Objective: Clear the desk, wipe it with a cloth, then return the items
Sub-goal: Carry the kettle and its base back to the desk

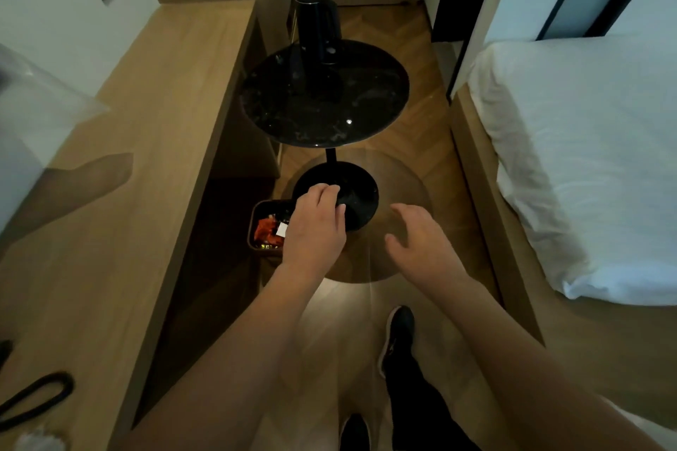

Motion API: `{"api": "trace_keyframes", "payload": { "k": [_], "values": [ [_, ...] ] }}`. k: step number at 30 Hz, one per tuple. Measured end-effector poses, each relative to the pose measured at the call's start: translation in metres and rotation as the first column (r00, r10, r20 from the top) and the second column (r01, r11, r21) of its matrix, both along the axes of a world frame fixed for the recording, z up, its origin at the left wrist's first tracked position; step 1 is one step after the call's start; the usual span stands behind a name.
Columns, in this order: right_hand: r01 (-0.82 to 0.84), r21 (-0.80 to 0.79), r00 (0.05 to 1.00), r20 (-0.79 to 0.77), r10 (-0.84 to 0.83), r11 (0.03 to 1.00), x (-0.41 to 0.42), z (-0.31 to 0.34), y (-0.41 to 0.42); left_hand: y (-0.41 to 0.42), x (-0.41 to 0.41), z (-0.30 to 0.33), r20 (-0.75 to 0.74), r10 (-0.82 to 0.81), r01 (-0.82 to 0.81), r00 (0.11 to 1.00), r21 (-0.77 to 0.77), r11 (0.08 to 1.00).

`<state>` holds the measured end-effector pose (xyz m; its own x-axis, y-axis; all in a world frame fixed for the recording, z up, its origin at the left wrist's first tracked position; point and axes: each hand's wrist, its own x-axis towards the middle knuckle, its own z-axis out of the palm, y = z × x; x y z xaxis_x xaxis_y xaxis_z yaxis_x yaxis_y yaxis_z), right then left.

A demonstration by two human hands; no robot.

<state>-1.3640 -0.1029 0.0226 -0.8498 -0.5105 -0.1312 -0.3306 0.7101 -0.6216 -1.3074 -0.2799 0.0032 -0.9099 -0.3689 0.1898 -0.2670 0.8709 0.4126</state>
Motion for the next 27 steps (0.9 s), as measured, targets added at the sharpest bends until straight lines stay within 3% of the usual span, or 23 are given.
{"api": "trace_keyframes", "payload": {
  "k": [11,27],
  "values": [
    [-0.07,-0.012,0.997,-0.04,0.069,0.997,-0.225,0.015,-0.07,-0.067,-0.204,0.007,-0.023,0.158,-0.158,0.987,0.002,0.987],
    [-0.138,0.061,0.989,0.056,0.135,0.989,-0.451,-0.015,-0.25,-0.234,-0.406,-0.037,0.097,0.328,-0.34,0.94,0.171,0.925]
  ]
}}
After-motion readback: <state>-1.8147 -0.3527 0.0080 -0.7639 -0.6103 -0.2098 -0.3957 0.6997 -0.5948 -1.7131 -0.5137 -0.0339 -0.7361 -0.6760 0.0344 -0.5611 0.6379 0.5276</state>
